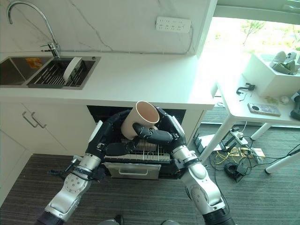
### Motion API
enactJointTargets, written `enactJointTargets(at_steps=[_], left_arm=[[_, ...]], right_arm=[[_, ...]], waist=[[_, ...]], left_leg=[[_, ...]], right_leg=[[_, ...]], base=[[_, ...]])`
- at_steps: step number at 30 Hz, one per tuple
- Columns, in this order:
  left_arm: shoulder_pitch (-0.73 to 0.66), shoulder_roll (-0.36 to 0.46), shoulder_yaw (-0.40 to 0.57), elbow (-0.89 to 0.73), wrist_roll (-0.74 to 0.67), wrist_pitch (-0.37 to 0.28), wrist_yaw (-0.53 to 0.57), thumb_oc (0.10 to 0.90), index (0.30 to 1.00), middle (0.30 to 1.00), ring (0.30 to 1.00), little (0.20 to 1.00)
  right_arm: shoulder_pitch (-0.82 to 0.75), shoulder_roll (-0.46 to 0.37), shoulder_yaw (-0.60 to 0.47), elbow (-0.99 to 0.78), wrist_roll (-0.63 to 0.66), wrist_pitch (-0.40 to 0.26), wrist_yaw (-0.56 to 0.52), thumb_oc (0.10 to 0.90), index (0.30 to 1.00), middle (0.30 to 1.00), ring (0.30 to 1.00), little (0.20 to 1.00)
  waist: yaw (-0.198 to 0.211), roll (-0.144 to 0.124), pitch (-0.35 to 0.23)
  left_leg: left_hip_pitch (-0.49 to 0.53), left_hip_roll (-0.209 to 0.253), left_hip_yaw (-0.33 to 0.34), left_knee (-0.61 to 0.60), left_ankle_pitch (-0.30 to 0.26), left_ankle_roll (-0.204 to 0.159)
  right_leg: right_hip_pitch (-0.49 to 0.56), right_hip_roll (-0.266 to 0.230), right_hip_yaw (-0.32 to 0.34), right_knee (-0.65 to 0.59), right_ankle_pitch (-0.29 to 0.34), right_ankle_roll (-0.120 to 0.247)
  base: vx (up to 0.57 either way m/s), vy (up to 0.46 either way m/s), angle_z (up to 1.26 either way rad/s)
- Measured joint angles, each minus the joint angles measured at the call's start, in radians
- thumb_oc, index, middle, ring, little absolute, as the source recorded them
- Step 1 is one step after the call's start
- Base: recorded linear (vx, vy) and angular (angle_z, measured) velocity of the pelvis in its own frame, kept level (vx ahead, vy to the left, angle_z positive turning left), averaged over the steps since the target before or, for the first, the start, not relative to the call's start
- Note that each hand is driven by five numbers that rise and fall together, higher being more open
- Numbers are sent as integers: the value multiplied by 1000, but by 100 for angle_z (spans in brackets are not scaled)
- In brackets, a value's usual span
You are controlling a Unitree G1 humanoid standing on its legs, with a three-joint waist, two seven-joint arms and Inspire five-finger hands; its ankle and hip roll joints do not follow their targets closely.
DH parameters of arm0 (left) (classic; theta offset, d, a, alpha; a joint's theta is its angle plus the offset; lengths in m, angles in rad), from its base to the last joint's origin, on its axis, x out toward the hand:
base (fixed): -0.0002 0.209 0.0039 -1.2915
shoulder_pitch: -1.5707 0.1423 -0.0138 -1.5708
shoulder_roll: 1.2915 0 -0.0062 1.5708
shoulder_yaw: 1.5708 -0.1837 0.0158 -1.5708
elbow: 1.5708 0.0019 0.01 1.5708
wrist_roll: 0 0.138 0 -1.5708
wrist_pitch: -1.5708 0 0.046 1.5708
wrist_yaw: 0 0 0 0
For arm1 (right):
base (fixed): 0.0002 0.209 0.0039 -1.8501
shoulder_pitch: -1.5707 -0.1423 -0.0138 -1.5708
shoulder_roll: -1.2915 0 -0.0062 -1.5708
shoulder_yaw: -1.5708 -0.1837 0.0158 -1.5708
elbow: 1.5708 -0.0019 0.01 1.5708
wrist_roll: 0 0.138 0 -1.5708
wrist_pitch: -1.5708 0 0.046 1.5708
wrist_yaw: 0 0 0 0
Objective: Place the dishes in the dishwasher.
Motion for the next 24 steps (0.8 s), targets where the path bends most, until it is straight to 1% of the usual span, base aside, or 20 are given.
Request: enactJointTargets(at_steps=[1,2,3,5,8,10,13,14,16,18,21,24], left_arm=[[0,-1,0,-1,-1,3,0,400,300,300,300,300],[0,-4,0,-1,-2,6,1,723,785,785,785,785],[1,-4,0,-1,-3,8,0,800,900,900,900,900],[3,-5,-1,-1,-1,10,3,800,900,900,900,900],[29,-6,25,0,0,11,34,800,900,900,900,900],[67,-8,74,5,0,12,60,800,900,900,900,900],[142,-13,204,38,-7,13,119,800,900,900,900,900],[153,-13,235,54,-15,13,139,800,900,900,900,900],[206,-17,309,75,-30,9,157,800,900,900,900,900],[227,-18,365,113,-74,10,197,800,900,900,900,900],[243,-33,416,123,-103,10,223,800,900,900,900,900],[242,-53,420,123,-118,10,236,800,900,900,900,900]], right_arm=[[0,0,0,0,-1,0,-2,400,300,300,300,300],[0,0,-1,0,-2,0,-4,400,300,300,300,300],[0,-2,-2,0,-6,0,-6,400,300,300,300,300],[1,-2,-3,0,-40,-1,-7,400,300,300,300,300],[13,-1,-17,0,-41,-4,-16,400,300,300,300,300],[26,-1,-44,0,-41,-9,-28,400,300,300,300,300],[59,-1,-115,0,-41,-22,-36,400,300,300,300,300],[65,-1,-134,0,-41,-23,-41,400,300,300,300,300],[93,-1,-165,0,-42,-36,-41,400,300,300,300,300],[109,-1,-208,0,-42,-42,-53,400,300,300,300,300],[109,-1,-229,0,-42,-61,-62,400,300,300,300,300],[109,3,-228,0,-43,-65,-68,400,300,300,300,300]], waist=[[0,0,0],[0,0,0],[0,0,0],[0,1,0],[-1,2,-1],[0,5,-3],[0,12,-8],[5,14,-9],[0,14,-17],[3,13,-22],[5,13,-23],[4,8,-28]], left_leg=[[0,0,0,0,0,0],[0,0,0,0,0,0],[0,0,0,0,0,0],[1,0,1,0,0,0],[1,1,3,0,0,0],[1,2,3,-1,-1,-1],[1,4,4,-1,-2,-2],[-1,5,3,-2,-2,-2],[0,5,3,-3,-5,-4],[-1,6,3,-3,-5,-5],[-1,7,2,-3,-5,-5],[-2,7,1,-3,-5,-5]], right_leg=[[0,0,0,0,0,0],[0,0,0,0,0,0],[0,0,0,0,0,0],[0,1,2,0,0,0],[-1,1,3,0,0,0],[-1,2,4,0,0,-1],[-1,4,4,-1,-2,-2],[-2,5,4,1,-2,-1],[-1,4,4,2,-7,-1],[-2,5,3,4,-9,-2],[-1,6,3,6,-11,-3],[-4,5,3,14,-19,1]], base=[[0,0,0],[0,0,0],[0,0,0],[0,0,0],[0,0,0],[0,0,0],[0,0,0],[0,0,0],[0,0,0],[0,0,0],[0,0,0],[0,0,0]])
